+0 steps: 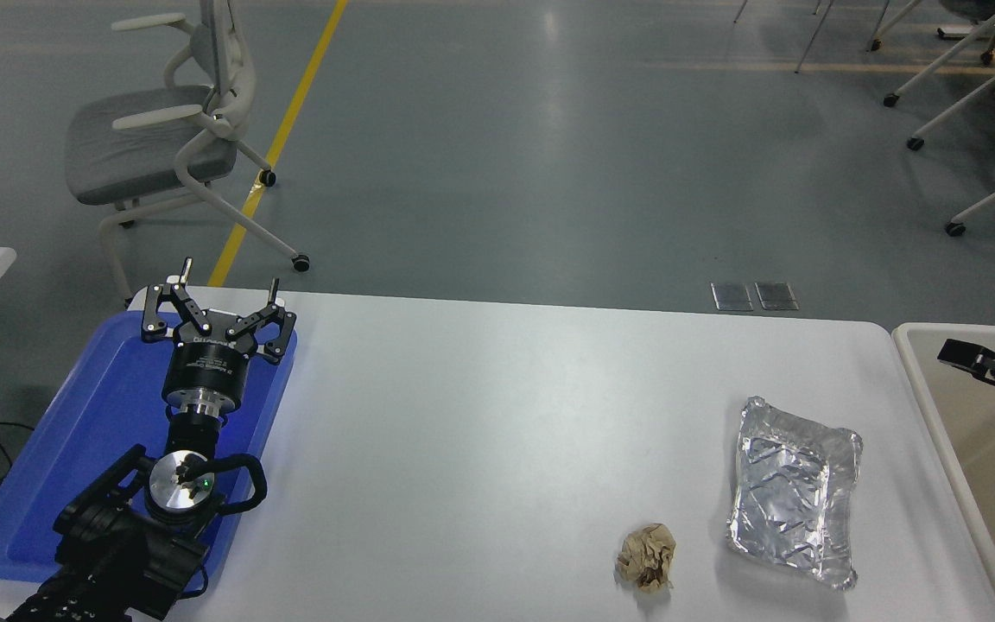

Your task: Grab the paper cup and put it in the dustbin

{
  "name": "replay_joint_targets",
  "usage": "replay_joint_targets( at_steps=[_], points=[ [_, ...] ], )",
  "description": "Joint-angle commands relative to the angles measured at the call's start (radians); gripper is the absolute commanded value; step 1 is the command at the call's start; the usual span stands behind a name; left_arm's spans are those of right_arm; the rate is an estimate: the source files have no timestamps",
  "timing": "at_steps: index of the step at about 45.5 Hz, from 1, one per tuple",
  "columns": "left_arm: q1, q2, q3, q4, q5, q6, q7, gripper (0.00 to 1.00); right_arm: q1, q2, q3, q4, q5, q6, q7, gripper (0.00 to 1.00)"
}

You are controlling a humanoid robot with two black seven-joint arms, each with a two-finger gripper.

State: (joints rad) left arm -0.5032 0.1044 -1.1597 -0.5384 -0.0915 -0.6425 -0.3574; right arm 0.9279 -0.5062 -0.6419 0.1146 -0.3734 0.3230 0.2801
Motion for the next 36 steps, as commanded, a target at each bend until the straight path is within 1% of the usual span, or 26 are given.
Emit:
replay_joint_targets(
  at_steps=[1, 6, 14, 25, 36],
  points=[
    [0.000, 0.000, 0.000, 0.000, 0.000, 0.000, 0.000, 1.00, 0.137, -0.008, -0.019, 0.091, -0.016, 0.031, -0.009, 1.00],
    [0.000, 0.000, 0.000, 0.000, 0.001, 0.000, 0.000, 1.00, 0.226, -0.028, -0.042, 0.195, -0.045, 0.036, -0.032, 1.00],
    [0.000, 0.000, 0.000, 0.000, 0.001, 0.000, 0.000, 1.00, 0.325, -0.031, -0.087, 0.292, -0.055, 0.036, -0.051, 1.00],
    [0.000, 0.000, 0.000, 0.000, 0.001, 0.000, 0.001, 1.00, 0.508, -0.055, -0.261, 0.488, -0.052, 0.036, -0.053, 1.00],
    [0.000, 0.000, 0.000, 0.000, 0.001, 0.000, 0.002, 1.00, 0.627, -0.031, -0.344, 0.605, -0.053, 0.037, -0.053, 1.00]
  ],
)
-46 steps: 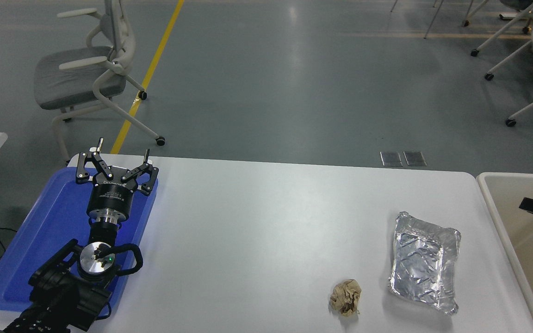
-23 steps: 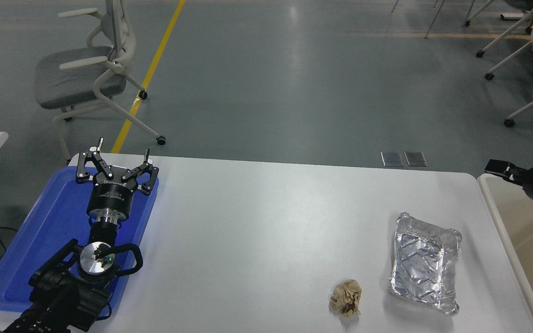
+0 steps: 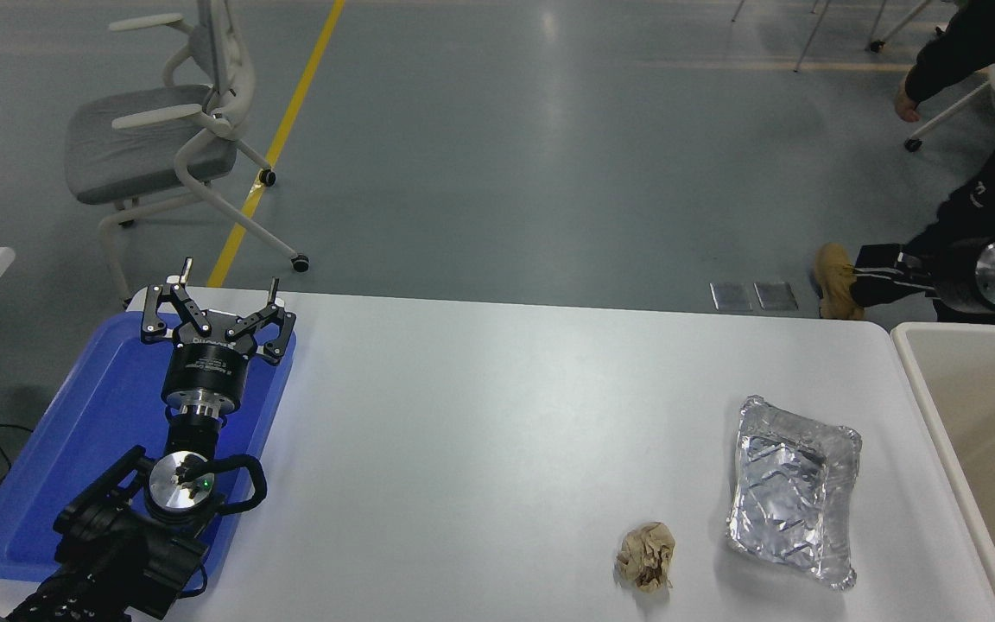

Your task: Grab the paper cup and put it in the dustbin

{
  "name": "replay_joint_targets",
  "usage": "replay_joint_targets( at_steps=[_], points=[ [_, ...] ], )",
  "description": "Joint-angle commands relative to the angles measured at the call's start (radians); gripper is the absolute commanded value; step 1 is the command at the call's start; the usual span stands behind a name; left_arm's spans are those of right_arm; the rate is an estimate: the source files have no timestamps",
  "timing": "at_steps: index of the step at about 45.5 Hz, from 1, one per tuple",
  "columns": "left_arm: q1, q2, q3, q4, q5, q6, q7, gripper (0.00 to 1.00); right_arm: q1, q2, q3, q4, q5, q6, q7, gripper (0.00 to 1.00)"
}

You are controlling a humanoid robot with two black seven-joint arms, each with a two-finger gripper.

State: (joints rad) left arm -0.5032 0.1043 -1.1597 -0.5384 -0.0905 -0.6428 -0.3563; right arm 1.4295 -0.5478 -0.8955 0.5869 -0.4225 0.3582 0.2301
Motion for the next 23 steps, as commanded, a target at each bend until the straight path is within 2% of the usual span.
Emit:
replay_joint_targets(
  at_steps=[1, 15, 23],
  points=[
    [0.000, 0.000, 0.000, 0.000, 0.000, 0.000, 0.000, 1.00, 0.137, 0.012, -0.095, 0.151, -0.004, 0.002, -0.003, 1.00],
    [0.000, 0.000, 0.000, 0.000, 0.000, 0.000, 0.000, 1.00, 0.416, 0.088, -0.278, 0.559, 0.002, -0.016, -0.002, 1.00],
    [0.000, 0.000, 0.000, 0.000, 0.000, 0.000, 0.000, 1.00, 0.519, 0.114, -0.290, 0.777, 0.002, -0.018, -0.002, 1.00]
  ],
)
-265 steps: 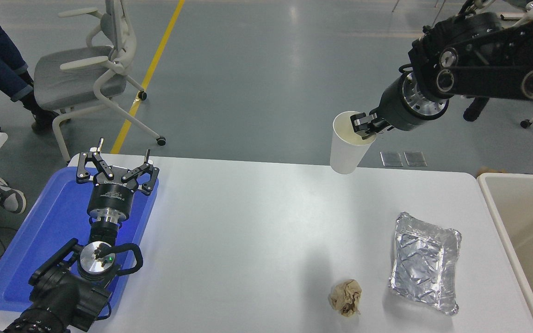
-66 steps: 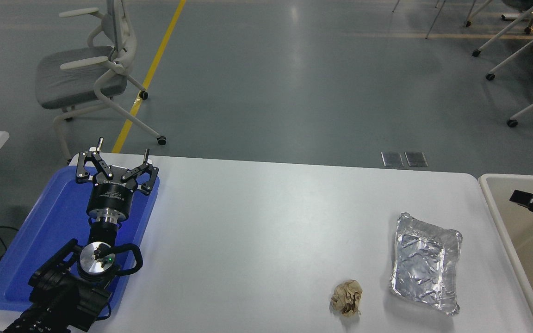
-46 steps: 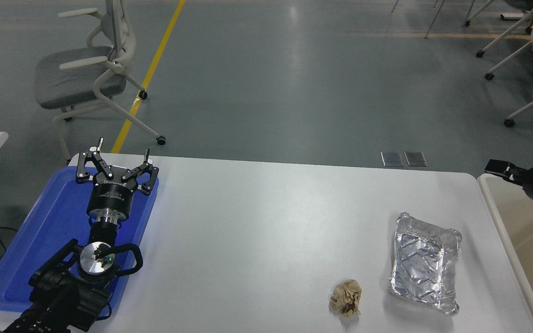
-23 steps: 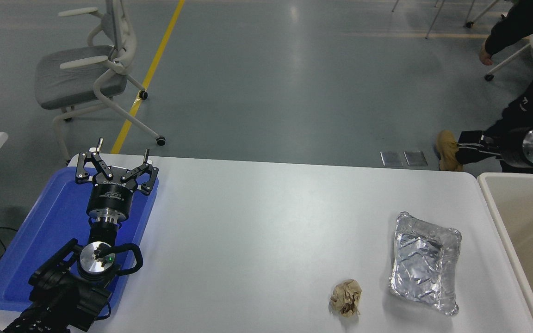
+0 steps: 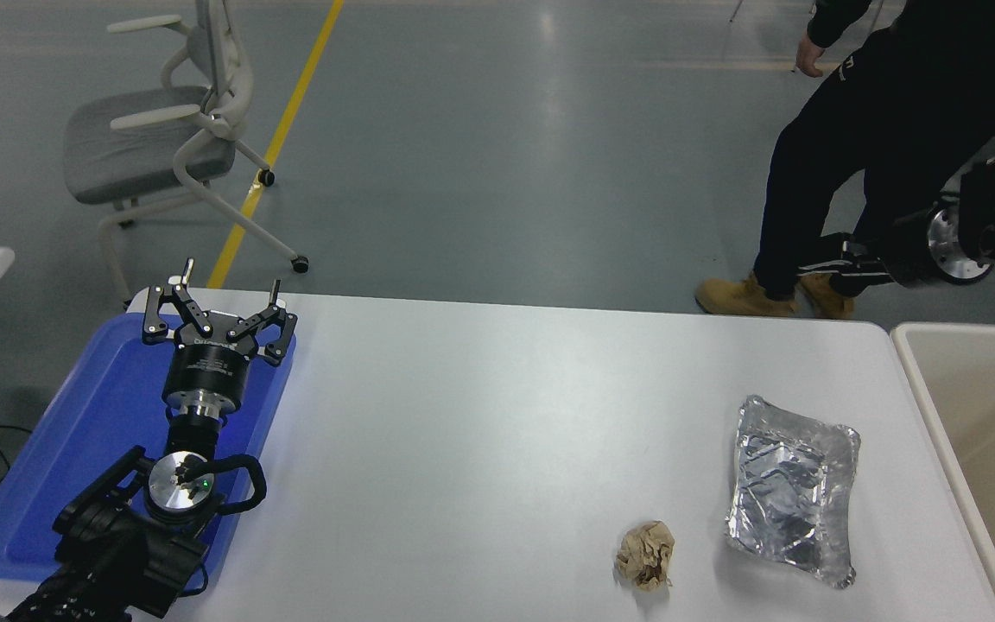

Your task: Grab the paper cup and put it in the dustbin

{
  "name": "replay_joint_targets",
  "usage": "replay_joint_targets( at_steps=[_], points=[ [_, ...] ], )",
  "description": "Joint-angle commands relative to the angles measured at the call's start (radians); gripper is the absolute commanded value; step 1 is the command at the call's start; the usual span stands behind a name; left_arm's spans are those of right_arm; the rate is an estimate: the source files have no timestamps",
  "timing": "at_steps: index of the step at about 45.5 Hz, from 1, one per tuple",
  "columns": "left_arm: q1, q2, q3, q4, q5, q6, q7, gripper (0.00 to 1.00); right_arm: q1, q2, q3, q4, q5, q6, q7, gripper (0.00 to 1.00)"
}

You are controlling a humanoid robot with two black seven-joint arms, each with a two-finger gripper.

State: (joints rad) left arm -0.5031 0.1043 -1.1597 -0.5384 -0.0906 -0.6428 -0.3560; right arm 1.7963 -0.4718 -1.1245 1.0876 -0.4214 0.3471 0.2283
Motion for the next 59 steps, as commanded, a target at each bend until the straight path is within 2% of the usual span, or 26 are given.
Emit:
replay_joint_targets(
  at_steps=[1, 15, 26, 35, 46, 52, 59],
  points=[
    [0.000, 0.000, 0.000, 0.000, 0.000, 0.000, 0.000, 1.00, 0.162, 0.045, -0.061, 0.300, 0.003, -0.007, 0.000, 1.00],
    [0.000, 0.000, 0.000, 0.000, 0.000, 0.002, 0.000, 1.00, 0.250, 0.117, -0.057, 0.434, 0.027, 0.007, 0.000, 1.00],
    [0.000, 0.000, 0.000, 0.000, 0.000, 0.002, 0.000, 1.00, 0.340, 0.122, -0.055, 0.525, 0.182, 0.096, 0.002, 1.00],
    [0.000, 0.000, 0.000, 0.000, 0.000, 0.000, 0.000, 1.00, 0.383, 0.121, -0.061, 0.548, 0.300, 0.109, 0.002, 1.00],
    [0.000, 0.000, 0.000, 0.000, 0.000, 0.000, 0.000, 1.00, 0.417, 0.117, -0.176, 0.614, 0.289, 0.125, 0.003, 1.00],
    [0.000, 0.000, 0.000, 0.000, 0.000, 0.002, 0.000, 1.00, 0.446, 0.113, -0.268, 0.634, 0.202, 0.121, 0.003, 1.00],
    [0.000, 0.000, 0.000, 0.000, 0.000, 0.002, 0.000, 1.00, 0.452, 0.078, -0.287, 0.634, 0.187, 0.119, 0.005, 1.00]
  ],
)
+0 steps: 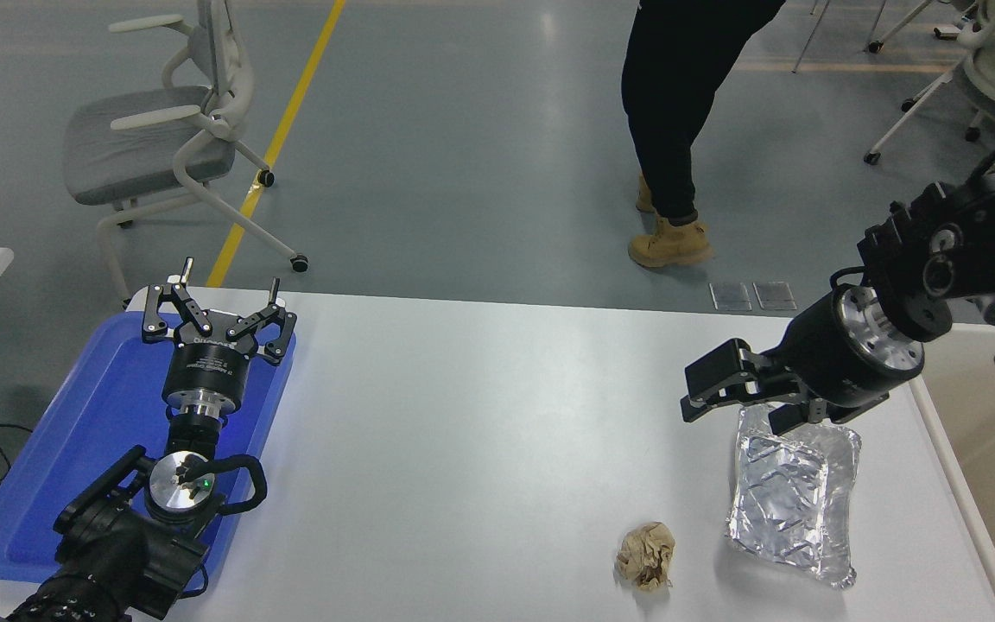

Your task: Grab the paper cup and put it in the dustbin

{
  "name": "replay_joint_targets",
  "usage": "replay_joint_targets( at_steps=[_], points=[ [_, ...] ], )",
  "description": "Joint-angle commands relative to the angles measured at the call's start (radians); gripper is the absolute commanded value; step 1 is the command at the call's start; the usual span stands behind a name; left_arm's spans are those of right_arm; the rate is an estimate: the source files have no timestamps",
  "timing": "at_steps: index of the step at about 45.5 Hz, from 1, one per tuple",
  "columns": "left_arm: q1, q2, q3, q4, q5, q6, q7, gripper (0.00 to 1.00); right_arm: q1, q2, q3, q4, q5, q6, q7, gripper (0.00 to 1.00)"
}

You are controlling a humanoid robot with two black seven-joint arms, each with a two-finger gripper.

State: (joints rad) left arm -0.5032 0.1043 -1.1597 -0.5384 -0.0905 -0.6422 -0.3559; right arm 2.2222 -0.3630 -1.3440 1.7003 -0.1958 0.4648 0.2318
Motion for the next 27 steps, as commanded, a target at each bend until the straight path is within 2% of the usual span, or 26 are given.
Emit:
replay_joint_targets(
  at_steps=[1, 9, 17, 27],
  points=[
    [0.000, 0.000, 0.000, 0.000, 0.000, 0.001, 0.000, 1.00, 0.027, -0.034, -0.066, 0.021, -0.039, 0.002, 0.001, 1.00],
    [0.000, 0.000, 0.000, 0.000, 0.000, 0.001, -0.002, 1.00, 0.051, -0.051, -0.041, 0.022, -0.039, 0.018, 0.004, 1.00],
    [0.000, 0.000, 0.000, 0.000, -0.002, 0.001, -0.002, 1.00, 0.089, -0.097, 0.003, 0.022, -0.037, 0.097, 0.004, 1.00],
    [0.000, 0.000, 0.000, 0.000, -0.002, 0.001, -0.002, 1.00, 0.094, -0.100, 0.014, 0.021, -0.037, 0.100, 0.004, 1.00]
  ],
)
